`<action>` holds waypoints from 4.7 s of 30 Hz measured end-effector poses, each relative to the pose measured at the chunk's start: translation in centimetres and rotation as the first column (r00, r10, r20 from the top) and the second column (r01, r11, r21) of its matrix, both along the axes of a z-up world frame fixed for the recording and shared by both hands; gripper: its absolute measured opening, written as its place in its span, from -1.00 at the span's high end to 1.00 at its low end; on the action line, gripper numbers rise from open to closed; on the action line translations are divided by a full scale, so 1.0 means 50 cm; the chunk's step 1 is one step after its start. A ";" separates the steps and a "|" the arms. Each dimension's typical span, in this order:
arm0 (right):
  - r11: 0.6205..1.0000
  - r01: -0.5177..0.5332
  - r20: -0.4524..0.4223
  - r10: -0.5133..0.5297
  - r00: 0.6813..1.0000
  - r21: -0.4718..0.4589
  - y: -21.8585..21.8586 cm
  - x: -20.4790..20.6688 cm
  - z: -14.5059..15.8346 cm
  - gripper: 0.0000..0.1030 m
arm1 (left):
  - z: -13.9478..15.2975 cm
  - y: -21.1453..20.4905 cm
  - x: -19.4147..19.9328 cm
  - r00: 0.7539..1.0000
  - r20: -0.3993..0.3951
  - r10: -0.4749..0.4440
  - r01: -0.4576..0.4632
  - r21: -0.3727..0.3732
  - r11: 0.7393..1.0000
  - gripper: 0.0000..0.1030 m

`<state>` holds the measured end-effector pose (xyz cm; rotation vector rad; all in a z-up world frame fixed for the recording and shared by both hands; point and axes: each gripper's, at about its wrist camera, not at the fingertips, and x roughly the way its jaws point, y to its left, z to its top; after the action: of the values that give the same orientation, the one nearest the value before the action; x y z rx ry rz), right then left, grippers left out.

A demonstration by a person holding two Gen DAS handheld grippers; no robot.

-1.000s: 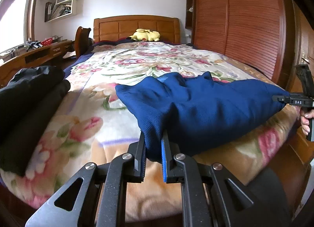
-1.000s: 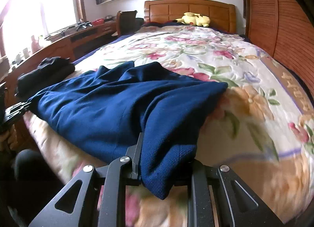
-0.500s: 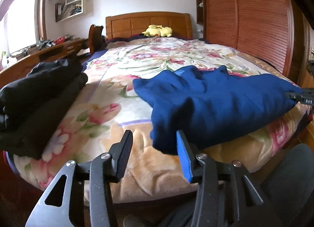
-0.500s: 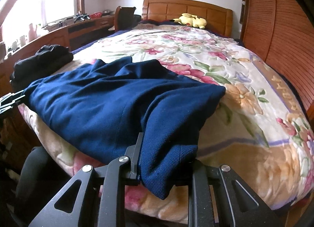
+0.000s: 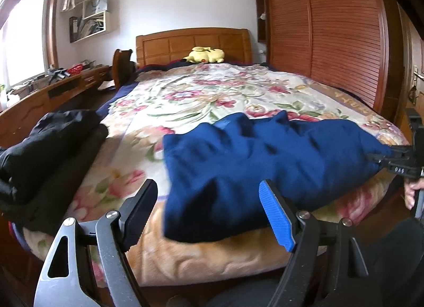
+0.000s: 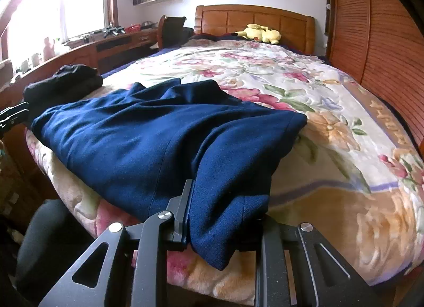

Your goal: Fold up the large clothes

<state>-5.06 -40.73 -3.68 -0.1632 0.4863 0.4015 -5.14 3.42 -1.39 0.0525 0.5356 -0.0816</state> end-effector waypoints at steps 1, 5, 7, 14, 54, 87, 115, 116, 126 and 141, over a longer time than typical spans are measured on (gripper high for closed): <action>1.000 -0.004 0.003 0.004 1.000 0.007 -0.002 0.000 -0.002 0.53 | 0.004 -0.007 0.004 1.000 -0.003 -0.008 0.008 -0.003 1.000 -0.55; 0.999 -0.006 0.014 0.006 1.000 0.037 -0.009 -0.002 -0.013 0.53 | 0.019 -0.045 0.018 0.999 -0.006 -0.050 0.050 -0.009 0.999 -0.55; 0.999 -0.001 0.019 0.000 1.000 0.042 -0.007 -0.004 -0.017 0.53 | 0.020 -0.063 0.020 0.998 0.000 -0.067 0.067 0.004 0.998 -0.55; 1.000 -0.013 -0.001 0.013 1.000 -0.017 0.012 0.009 0.016 0.53 | 0.009 -0.095 0.078 0.991 -0.015 -0.130 0.130 -0.011 0.991 -0.55; 0.998 -0.035 0.156 0.041 0.987 -0.044 0.253 -0.002 0.224 0.60 | -0.044 0.003 0.064 0.975 0.000 -0.221 0.220 -0.070 0.973 -0.56; 0.932 -0.357 0.094 0.362 0.927 -0.067 0.411 -0.018 0.236 -0.35 | -0.016 0.198 0.025 0.998 0.065 0.009 -0.001 -0.116 0.993 -0.56; 0.905 -0.426 0.032 0.426 0.904 0.005 0.485 -0.055 0.223 -0.25 | 0.003 0.181 0.029 0.995 0.092 0.029 -0.019 -0.111 0.994 -0.56; 0.914 -0.406 0.059 0.405 0.913 0.007 0.467 -0.061 0.235 -0.31 | 0.003 0.177 0.031 0.995 0.093 0.020 -0.009 -0.111 0.994 -0.56; 0.987 -0.158 0.030 0.158 0.987 -0.026 0.348 0.000 0.169 -0.33 | 0.024 0.116 0.104 0.993 0.099 -0.071 0.081 -0.098 0.992 -0.56; 0.992 -0.128 -0.122 0.126 0.985 -0.006 0.388 0.237 0.127 -0.33 | -0.032 0.107 0.067 0.985 0.008 -0.171 0.170 -0.153 0.974 0.72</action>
<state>6.78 -21.34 2.67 -0.1840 0.6000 0.5352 -1.77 8.79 -2.99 -0.0521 0.5281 -0.2903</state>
